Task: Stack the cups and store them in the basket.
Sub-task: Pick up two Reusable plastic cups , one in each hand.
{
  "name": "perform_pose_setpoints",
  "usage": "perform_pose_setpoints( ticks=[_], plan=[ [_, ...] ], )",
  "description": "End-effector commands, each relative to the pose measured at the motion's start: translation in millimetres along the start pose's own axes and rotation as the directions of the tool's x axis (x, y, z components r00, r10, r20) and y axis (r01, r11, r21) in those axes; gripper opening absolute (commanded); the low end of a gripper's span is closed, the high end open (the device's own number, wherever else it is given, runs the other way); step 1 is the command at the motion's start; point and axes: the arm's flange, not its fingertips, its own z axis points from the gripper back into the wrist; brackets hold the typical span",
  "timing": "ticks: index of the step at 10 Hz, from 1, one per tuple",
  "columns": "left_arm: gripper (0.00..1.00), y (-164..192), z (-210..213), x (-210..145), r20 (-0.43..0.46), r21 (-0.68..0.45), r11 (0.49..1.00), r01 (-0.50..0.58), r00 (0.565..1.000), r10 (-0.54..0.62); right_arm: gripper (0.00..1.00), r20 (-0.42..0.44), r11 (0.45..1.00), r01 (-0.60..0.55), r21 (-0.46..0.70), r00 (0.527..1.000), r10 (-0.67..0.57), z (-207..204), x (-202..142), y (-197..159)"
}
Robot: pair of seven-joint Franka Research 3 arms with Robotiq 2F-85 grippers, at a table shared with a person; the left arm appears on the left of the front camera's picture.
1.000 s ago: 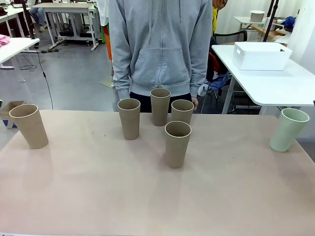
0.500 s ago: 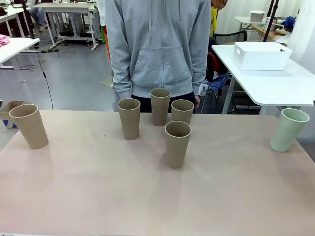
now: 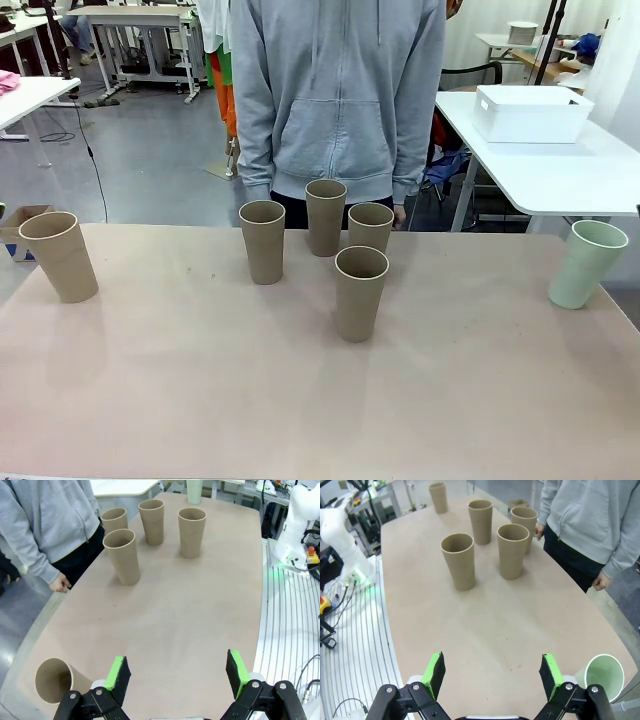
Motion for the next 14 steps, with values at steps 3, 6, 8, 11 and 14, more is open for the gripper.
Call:
perform_pose_setpoints(
  ticks=[3,6,8,11,14],
  plan=[
    [1.0,58.3,17.5,32.7,0.033,-0.09,0.995,-0.03,0.999,0.033,1.0,-0.034,0.997,0.06,0.051,0.998,-0.058,12.4,62.6,-68.0],
    [1.0,139.6,38.3,33.8,0.082,-0.375,0.925,-0.059,0.992,0.097,1.0,0.008,0.97,0.013,0.241,1.0,-0.015,28.8,76.1,-154.8],
    [1.0,180.0,59.7,-2.1,0.167,-0.429,0.903,0.005,0.983,0.074,1.0,0.097,0.929,-0.056,0.367,0.995,0.022,40.8,51.7,-202.1],
    [1.0,205.4,85.2,-59.6,0.314,-0.39,0.912,0.127,0.949,0.003,1.0,0.193,0.925,-0.076,0.372,0.981,0.003,53.5,-1.2,-242.5],
    [1.0,211.4,68.5,-117.8,0.412,-0.132,0.983,0.124,0.909,-0.059,1.0,0.353,0.922,-0.112,0.371,0.935,-0.028,45.1,-78.8,-251.7]
  ],
)
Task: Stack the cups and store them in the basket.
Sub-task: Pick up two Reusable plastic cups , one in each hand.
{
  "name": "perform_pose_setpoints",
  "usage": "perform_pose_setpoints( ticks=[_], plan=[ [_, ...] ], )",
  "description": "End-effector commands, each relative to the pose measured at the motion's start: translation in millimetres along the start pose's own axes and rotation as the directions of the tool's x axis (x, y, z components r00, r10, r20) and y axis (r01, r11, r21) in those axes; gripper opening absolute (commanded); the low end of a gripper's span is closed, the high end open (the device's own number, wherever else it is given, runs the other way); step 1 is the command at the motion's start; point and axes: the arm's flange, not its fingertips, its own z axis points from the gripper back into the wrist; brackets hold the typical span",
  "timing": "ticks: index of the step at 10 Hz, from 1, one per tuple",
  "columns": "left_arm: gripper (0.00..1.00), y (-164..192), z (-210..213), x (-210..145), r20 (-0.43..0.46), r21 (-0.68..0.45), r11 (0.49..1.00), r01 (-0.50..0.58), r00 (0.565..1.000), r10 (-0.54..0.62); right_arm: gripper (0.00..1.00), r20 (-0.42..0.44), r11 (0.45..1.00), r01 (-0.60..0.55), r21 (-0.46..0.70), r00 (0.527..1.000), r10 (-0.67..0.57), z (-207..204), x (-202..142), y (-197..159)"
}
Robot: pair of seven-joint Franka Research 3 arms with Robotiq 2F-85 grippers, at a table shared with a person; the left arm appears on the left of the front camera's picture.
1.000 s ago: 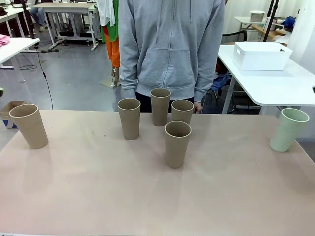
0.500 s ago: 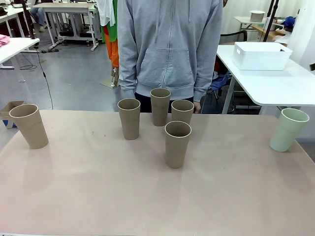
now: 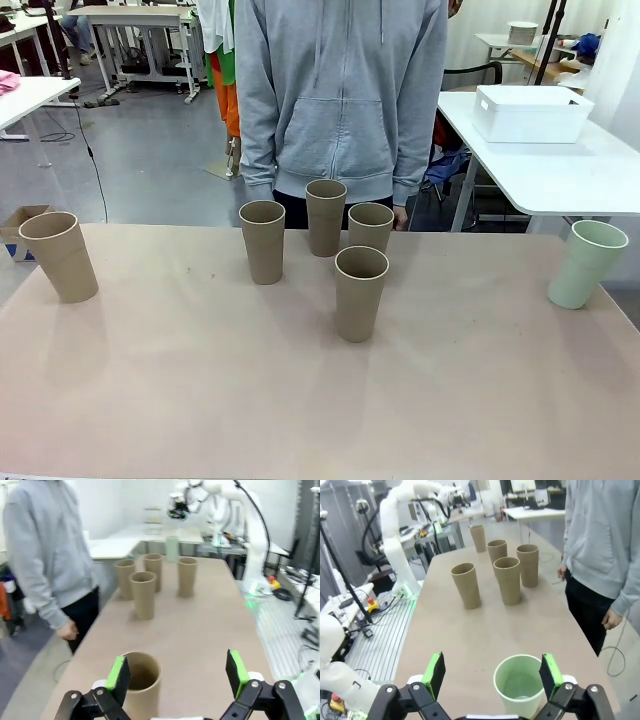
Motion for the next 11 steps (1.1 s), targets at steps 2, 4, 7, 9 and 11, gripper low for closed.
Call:
perform_pose_setpoints(
  ticks=[2,4,7,9,11],
  plan=[
    [1.0,-8.5,-8.7,-24.5,0.054,0.123,0.991,0.055,0.997,-0.062,1.0,0.156,0.999,-0.049,-0.004,0.986,0.049,3.0,-39.3,2.2],
    [1.0,0.2,7.3,-24.4,0.04,0.102,0.995,0.019,0.999,-0.024,1.0,0.091,1.0,-0.009,-0.006,0.996,0.009,5.7,-39.6,-1.9],
    [1.0,-1.5,4.7,-29.6,0.039,0.115,0.993,0.012,0.999,-0.017,1.0,0.091,1.0,-0.009,-0.006,0.996,0.009,5.7,-39.6,-1.9],
    [1.0,29.8,0.0,-49.3,0.124,0.191,0.981,-0.032,0.992,0.009,1.0,0.144,0.999,-0.025,0.028,0.989,0.021,6.6,-56.2,-14.6],
    [1.0,36.2,-3.7,-67.3,0.13,0.204,0.979,-0.004,0.991,-0.023,1.0,0.159,0.997,-0.079,0.018,0.984,0.075,-6.2,-68.9,-31.8]
  ],
)
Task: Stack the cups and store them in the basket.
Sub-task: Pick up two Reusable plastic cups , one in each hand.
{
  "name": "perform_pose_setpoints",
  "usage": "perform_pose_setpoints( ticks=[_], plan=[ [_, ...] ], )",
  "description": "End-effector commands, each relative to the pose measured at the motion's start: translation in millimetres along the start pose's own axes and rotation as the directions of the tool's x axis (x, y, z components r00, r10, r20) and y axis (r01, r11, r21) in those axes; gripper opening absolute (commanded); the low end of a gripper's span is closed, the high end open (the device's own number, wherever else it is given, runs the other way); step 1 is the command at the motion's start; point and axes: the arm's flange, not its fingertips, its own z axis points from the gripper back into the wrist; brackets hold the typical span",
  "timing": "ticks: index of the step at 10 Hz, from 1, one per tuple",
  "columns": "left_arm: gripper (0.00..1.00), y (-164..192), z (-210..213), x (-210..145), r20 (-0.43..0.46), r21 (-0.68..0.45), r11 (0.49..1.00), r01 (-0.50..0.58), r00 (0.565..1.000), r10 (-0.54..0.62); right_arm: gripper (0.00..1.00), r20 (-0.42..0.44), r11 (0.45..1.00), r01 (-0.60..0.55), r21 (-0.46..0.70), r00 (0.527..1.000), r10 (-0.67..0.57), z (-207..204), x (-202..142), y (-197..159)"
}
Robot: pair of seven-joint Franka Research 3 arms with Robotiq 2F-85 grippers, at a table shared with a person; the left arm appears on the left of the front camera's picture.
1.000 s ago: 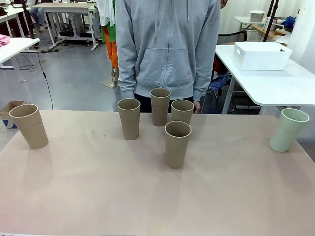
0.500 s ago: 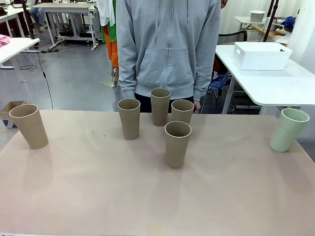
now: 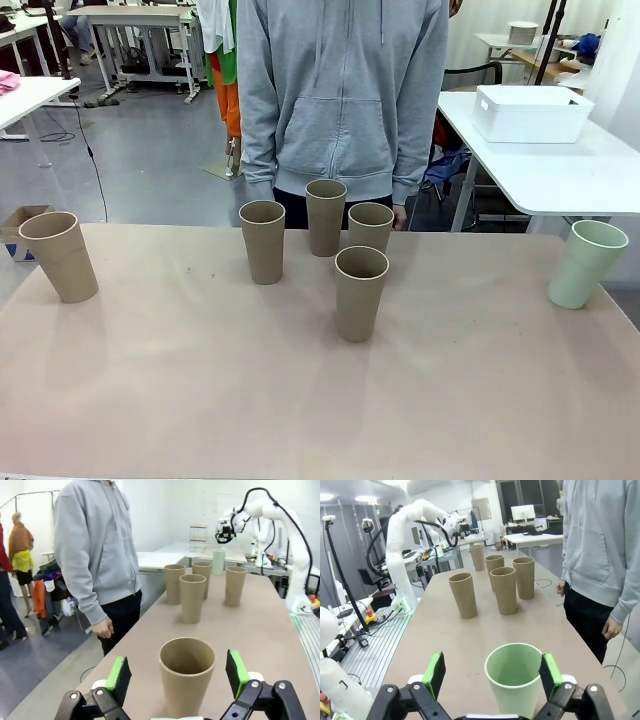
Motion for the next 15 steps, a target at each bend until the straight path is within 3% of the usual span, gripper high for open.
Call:
perform_pose_setpoints(
  ticks=[1,8,10,15],
  plan=[
    [1.0,8.7,-4.1,-11.4,0.008,0.005,1.0,0.023,1.0,-0.023,1.0,0.023,0.997,-0.075,0.006,0.997,0.074,-11.0,-11.2,-21.2],
    [1.0,25.9,-20.2,-83.5,-0.045,0.0,1.0,0.02,0.999,-0.02,1.0,0.061,0.992,-0.123,0.027,0.991,0.122,-17.3,-80.9,-29.4],
    [1.0,29.5,-34.7,-103.7,-0.037,0.049,0.999,0.011,0.999,-0.009,1.0,0.067,0.991,-0.123,0.045,0.991,0.12,-21.6,-101.7,-41.9],
    [1.0,32.8,-50.1,-139.9,-0.045,-0.071,0.997,-0.002,0.999,-0.001,1.0,0.065,0.989,-0.123,0.088,0.991,0.118,-30.6,-125.5,-50.6]
  ],
)
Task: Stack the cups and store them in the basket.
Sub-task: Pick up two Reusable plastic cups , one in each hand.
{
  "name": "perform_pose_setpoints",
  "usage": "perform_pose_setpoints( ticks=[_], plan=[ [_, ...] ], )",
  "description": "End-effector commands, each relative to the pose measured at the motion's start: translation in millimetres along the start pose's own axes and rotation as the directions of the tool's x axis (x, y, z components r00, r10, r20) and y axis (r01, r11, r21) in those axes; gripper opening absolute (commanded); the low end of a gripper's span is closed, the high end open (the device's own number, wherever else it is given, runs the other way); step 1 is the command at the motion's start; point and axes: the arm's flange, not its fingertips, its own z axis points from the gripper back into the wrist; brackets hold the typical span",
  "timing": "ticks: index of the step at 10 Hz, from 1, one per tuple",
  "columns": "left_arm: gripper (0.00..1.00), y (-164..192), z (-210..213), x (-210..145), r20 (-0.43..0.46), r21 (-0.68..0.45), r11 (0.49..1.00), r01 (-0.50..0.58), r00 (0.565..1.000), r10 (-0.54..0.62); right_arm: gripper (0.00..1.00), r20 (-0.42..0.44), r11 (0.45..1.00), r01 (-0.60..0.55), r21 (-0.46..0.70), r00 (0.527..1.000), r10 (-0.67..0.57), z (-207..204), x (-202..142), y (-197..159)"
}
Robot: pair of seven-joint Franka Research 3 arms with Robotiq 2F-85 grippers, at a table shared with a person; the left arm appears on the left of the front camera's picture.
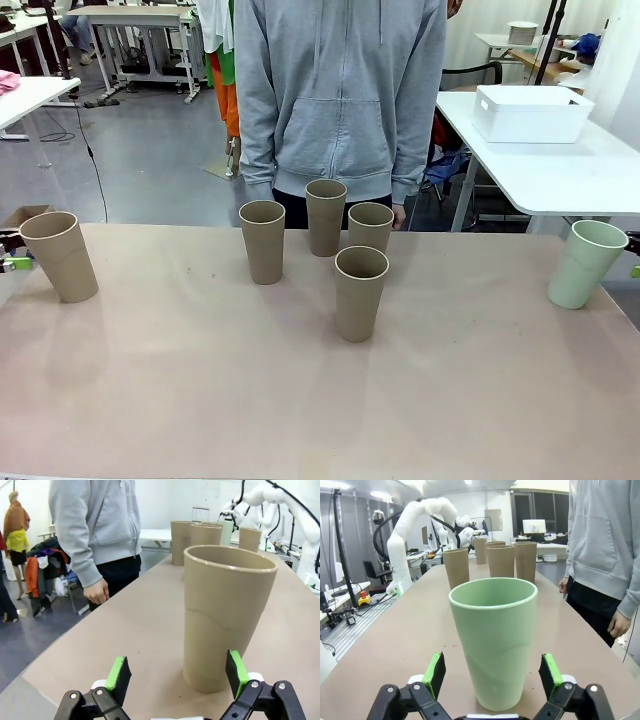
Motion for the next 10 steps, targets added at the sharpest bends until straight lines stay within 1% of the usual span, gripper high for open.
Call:
perform_pose_setpoints(
  ticks=[1,2,3,6,8,9,10],
  plan=[
    [1.0,-0.5,-1.3,-2.6,0.022,-0.037,0.999,0.037,0.999,-0.037,1.0,0.005,0.998,-0.039,0.041,0.999,0.038,-6.7,-3.5,-0.9],
    [1.0,-2.7,-4.7,-1.5,0.048,-0.044,0.999,0.021,0.999,-0.019,1.0,0.031,0.998,-0.043,0.045,0.999,0.041,-9.0,-1.8,1.3],
    [1.0,-0.4,-2.9,-4.6,0.01,-0.011,1.0,0.002,1.0,-0.002,1.0,0.005,1.0,-0.002,0.006,1.0,0.002,-3.4,-1.9,-1.4],
    [1.0,-1.0,-4.7,-7.9,0.019,-0.017,1.0,-0.002,1.0,0.002,1.0,0.013,1.0,-0.003,0.012,1.0,0.003,-6.3,-3.8,-2.3],
    [1.0,-4.5,-12.7,-12.5,0.035,-0.036,0.999,0.009,0.999,-0.008,1.0,0.023,0.998,-0.068,0.011,0.997,0.068,-12.2,-5.3,2.4],
    [1.0,-5.5,-17.1,-13.7,0.039,-0.042,0.999,0.015,0.999,-0.014,1.0,0.021,0.997,-0.076,0.003,0.997,0.076,-12.4,-6.0,3.9],
    [1.0,-6.7,-20.1,-15.3,0.044,-0.082,0.997,0.009,0.999,-0.006,1.0,0.02,0.997,-0.076,0.002,0.997,0.076,-12.4,-7.6,4.7]
  ],
)
